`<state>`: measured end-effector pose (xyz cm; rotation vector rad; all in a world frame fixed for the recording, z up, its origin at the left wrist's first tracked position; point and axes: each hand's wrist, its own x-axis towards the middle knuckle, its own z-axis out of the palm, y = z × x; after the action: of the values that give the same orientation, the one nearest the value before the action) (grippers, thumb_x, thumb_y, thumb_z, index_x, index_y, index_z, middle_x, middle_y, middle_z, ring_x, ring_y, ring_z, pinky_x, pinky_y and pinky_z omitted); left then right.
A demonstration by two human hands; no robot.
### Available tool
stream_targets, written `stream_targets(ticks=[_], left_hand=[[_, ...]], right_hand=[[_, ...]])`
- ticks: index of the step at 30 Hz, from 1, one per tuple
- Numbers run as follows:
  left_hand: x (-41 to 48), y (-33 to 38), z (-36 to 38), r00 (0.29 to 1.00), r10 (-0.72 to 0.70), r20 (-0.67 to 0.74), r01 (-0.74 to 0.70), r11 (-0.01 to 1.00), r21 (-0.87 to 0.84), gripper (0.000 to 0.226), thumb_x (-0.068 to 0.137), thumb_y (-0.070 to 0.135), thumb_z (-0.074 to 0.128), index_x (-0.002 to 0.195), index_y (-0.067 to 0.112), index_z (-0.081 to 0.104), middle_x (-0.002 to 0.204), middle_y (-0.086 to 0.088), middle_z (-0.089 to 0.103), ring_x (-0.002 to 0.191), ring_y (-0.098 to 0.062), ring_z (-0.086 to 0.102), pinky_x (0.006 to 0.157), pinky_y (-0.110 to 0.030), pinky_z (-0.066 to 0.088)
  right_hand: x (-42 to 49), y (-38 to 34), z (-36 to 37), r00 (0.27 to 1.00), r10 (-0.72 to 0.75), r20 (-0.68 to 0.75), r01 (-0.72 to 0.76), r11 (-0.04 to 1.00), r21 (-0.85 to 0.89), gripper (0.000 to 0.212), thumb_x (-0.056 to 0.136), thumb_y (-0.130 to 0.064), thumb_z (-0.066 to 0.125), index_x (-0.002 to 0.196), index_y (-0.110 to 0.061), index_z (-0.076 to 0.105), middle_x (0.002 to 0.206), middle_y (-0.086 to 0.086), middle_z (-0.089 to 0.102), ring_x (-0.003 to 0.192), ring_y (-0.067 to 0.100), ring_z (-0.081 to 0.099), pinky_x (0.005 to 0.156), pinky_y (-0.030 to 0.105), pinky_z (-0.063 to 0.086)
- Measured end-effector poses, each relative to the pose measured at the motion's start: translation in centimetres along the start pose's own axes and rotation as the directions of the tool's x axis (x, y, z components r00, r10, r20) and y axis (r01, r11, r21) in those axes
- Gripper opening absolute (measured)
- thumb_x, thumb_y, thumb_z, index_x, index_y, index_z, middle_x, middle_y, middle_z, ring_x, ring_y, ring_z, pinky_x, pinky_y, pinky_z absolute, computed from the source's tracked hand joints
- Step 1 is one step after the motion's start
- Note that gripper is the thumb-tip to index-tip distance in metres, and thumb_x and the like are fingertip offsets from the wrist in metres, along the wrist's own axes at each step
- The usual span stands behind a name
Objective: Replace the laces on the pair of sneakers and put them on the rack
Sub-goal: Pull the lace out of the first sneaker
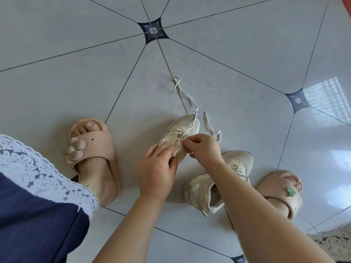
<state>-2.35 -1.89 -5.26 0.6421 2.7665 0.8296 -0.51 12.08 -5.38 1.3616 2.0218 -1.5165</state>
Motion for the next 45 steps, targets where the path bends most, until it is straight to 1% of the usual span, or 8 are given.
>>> stream_targets(ticks=[9, 15, 19, 25, 32, 37, 41, 45], left_hand=[[0.0, 0.1, 0.0, 0.999, 0.018, -0.031, -0.017, 0.999, 0.032, 0.015, 0.068, 0.008, 0.076, 0.078, 0.016, 0.070, 0.094, 0.006, 0.072, 0.084, -0.022, 0.066, 0.058, -0.028, 0.051], [0.2, 0.1, 0.2, 0.999, -0.017, -0.038, 0.019, 0.999, 0.036, 0.011, 0.070, 0.011, 0.071, 0.078, 0.018, 0.070, 0.094, 0.006, 0.072, 0.081, -0.022, 0.066, 0.053, -0.027, 0.051], [0.3, 0.1, 0.3, 0.999, -0.034, -0.037, 0.035, 0.999, 0.005, 0.018, 0.065, 0.010, 0.077, 0.080, 0.018, 0.070, 0.091, 0.008, 0.072, 0.081, -0.021, 0.065, 0.053, -0.027, 0.050], [0.2, 0.1, 0.2, 0.999, -0.045, -0.016, 0.045, 0.999, 0.016, 0.018, 0.070, 0.014, 0.076, 0.087, 0.019, 0.072, 0.097, 0.008, 0.071, 0.086, -0.021, 0.065, 0.059, -0.028, 0.051], [0.2, 0.2, 0.1, 0.998, -0.062, -0.007, 0.062, 0.998, -0.011, 0.021, 0.069, 0.011, 0.075, 0.089, 0.018, 0.072, 0.097, 0.007, 0.071, 0.088, -0.022, 0.065, 0.061, -0.030, 0.052], [0.4, 0.3, 0.2, 0.994, -0.102, -0.036, 0.101, 0.995, -0.023, 0.018, 0.067, 0.010, 0.076, 0.083, 0.018, 0.070, 0.093, 0.008, 0.072, 0.085, -0.023, 0.065, 0.057, -0.029, 0.051], [0.2, 0.2, 0.4, 0.998, 0.000, -0.058, 0.001, 1.000, 0.022, 0.016, 0.065, 0.009, 0.077, 0.077, 0.018, 0.070, 0.090, 0.006, 0.072, 0.075, -0.022, 0.065, 0.053, -0.027, 0.050], [0.4, 0.2, 0.5, 0.997, -0.034, -0.068, 0.037, 0.999, 0.038, 0.017, 0.063, 0.010, 0.077, 0.076, 0.018, 0.070, 0.089, 0.007, 0.072, 0.074, -0.022, 0.065, 0.052, -0.025, 0.047]], right_hand=[[2.1, -2.2, -3.7, 0.988, 0.084, 0.133, -0.088, 0.996, 0.024, 0.023, 0.086, -0.004, 0.053, 0.063, -0.006, 0.052, 0.057, 0.007, 0.053, 0.043, 0.012, 0.048, 0.043, 0.018, 0.038], [2.8, -4.0, -4.6, 0.973, 0.142, 0.182, -0.203, 0.901, 0.384, 0.011, 0.083, -0.001, 0.063, 0.074, -0.007, 0.060, 0.055, 0.001, 0.059, 0.040, 0.003, 0.049, 0.042, 0.014, 0.042], [0.3, 0.4, -2.4, 0.991, 0.072, 0.112, -0.095, 0.971, 0.220, 0.027, 0.080, -0.021, 0.071, 0.103, -0.014, 0.058, 0.082, -0.005, 0.065, 0.071, 0.006, 0.061, 0.063, 0.022, 0.043], [-1.0, 2.0, 0.2, 0.988, 0.039, -0.150, -0.006, 0.976, 0.218, 0.007, 0.079, -0.028, 0.069, 0.073, -0.027, 0.065, 0.064, -0.017, 0.063, 0.063, 0.001, 0.054, 0.068, 0.025, 0.048], [-0.5, 0.6, -0.5, 0.997, -0.063, -0.047, 0.060, 0.997, -0.051, 0.012, 0.084, -0.021, 0.064, 0.072, -0.023, 0.062, 0.071, -0.010, 0.062, 0.065, 0.006, 0.056, 0.063, 0.021, 0.046], [0.9, -2.2, -4.3, 0.971, 0.235, 0.031, -0.216, 0.826, 0.521, 0.025, 0.095, -0.002, 0.042, 0.073, -0.003, 0.053, 0.052, 0.003, 0.062, 0.048, 0.013, 0.063, 0.059, 0.032, 0.056], [3.1, -5.3, -8.9, 0.931, 0.360, 0.057, -0.291, 0.642, 0.710, 0.026, 0.092, 0.008, 0.031, 0.073, -0.004, 0.044, 0.047, 0.004, 0.039, 0.025, 0.008, 0.031, 0.034, 0.017, 0.041], [2.3, -4.4, -6.6, 0.977, 0.207, -0.058, -0.155, 0.864, 0.478, 0.014, 0.092, 0.001, 0.047, 0.101, 0.010, 0.052, 0.066, 0.011, 0.054, 0.055, 0.019, 0.055, 0.058, 0.029, 0.050]])
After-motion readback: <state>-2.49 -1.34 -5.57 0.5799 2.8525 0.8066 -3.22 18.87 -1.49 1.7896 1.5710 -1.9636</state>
